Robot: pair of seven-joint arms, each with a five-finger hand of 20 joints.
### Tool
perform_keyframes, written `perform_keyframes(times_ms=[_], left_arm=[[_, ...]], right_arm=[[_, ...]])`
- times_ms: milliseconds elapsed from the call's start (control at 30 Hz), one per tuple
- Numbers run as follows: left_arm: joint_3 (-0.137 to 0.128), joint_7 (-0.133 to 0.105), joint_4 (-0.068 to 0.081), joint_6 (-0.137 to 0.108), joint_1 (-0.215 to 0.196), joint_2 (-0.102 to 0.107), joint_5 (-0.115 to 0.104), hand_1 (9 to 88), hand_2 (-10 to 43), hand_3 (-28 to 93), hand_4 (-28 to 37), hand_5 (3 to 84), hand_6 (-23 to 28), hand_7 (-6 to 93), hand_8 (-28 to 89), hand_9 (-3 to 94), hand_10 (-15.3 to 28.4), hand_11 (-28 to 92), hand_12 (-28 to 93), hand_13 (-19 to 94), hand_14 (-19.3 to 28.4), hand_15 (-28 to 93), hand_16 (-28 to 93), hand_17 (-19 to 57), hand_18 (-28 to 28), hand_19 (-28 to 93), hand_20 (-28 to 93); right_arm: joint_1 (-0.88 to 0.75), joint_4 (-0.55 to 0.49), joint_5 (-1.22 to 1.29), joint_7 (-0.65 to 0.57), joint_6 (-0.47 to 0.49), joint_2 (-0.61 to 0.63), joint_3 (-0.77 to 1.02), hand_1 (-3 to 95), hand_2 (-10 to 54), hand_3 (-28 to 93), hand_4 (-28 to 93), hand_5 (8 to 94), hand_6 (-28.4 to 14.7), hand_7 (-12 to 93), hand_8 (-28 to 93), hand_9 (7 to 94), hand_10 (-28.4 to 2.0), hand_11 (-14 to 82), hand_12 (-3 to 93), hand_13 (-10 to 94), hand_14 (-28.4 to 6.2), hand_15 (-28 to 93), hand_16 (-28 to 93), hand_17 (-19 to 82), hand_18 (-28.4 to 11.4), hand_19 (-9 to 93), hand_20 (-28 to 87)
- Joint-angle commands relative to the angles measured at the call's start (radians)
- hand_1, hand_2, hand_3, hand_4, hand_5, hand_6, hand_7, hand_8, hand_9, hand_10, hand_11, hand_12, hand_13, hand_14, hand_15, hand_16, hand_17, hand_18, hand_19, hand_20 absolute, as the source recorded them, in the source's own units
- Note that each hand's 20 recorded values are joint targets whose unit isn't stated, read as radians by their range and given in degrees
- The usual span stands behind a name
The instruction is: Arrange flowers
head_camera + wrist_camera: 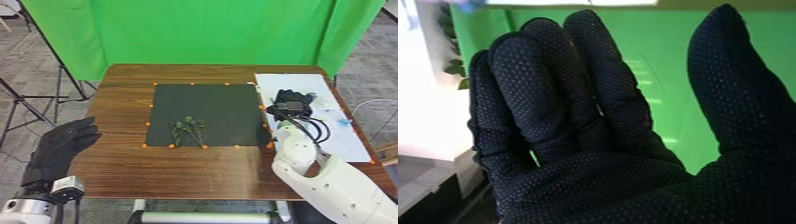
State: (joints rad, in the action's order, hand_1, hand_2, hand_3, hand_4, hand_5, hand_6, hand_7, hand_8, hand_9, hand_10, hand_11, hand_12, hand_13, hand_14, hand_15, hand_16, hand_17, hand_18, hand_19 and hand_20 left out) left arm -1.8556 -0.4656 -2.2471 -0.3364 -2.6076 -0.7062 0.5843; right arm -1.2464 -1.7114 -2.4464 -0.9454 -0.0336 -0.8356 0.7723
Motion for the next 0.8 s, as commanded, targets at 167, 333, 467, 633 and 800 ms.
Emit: perform_keyframes(times_ms=[167,333,467,633,800], left_arm=[[0.01,0.018,0.006,0.012,0.021,-0.012,0.006,27.1,3.3,82,-20.4,42.6,11.9,19.5,-11,36.7,21.0,38,10,25,26.8,65,-14,-9.0,22.8,60,16],[0.011,0.027,0.01,0.019,0.029,-0.018,0.009,27.2,3.2,82,-20.4,42.6,11.8,19.5,-11,36.7,21.0,38,10,25,26.8,65,-14,-9.0,22.8,60,16],[0.01,0.032,0.01,0.021,0.037,-0.019,0.012,27.2,3.3,82,-20.5,42.6,11.8,19.6,-11,36.7,21.0,38,10,25,26.9,65,-14,-9.0,22.8,60,16],[0.015,0.042,0.009,0.025,0.049,-0.021,0.016,27.3,3.3,82,-20.5,42.6,11.9,19.5,-11,36.7,21.0,38,10,25,26.8,65,-14,-9.1,22.8,60,16],[0.007,0.033,0.008,0.021,0.032,-0.024,0.008,27.3,3.4,82,-20.5,42.6,11.9,19.5,-11,36.7,21.0,38,10,25,26.8,65,-14,-9.1,22.8,60,16]], right_arm=[[-0.015,0.047,0.022,-0.013,0.062,0.025,0.028,28.9,-6.4,79,-25,67.5,-11.2,25,-10,61.9,-23.9,41.9,20.9,54,-20.3,74,14,25,-28.2,90,0],[0.007,0.079,0.011,0.016,0.085,0.001,0.016,29.1,-6.4,79,-25,67.8,-10.9,25,-10,62.3,-23.6,42.0,20.9,55,-19.8,74,14,25,-28.1,90,0],[0.031,0.106,0.001,0.022,0.106,-0.022,-0.004,29.2,-6.4,79,-25,68.0,-10.6,26,-10,62.6,-23.4,42.0,21.0,55,-19.6,74,14,25,-28.1,90,0],[0.025,0.118,0.003,0.016,0.115,-0.037,-0.008,29.5,-6.6,79,-25,68.4,-10.3,26,-10,63.5,-23.1,42.0,20.9,56,-19.4,74,15,25,-28.0,90,0],[0.006,0.117,0.008,0.013,0.127,-0.038,0.001,31.6,-7.2,79,-25,70.2,-9.1,27,-10,65.7,-22.0,41.9,21.0,58,-18.3,73,15,26,-28.0,90,0]])
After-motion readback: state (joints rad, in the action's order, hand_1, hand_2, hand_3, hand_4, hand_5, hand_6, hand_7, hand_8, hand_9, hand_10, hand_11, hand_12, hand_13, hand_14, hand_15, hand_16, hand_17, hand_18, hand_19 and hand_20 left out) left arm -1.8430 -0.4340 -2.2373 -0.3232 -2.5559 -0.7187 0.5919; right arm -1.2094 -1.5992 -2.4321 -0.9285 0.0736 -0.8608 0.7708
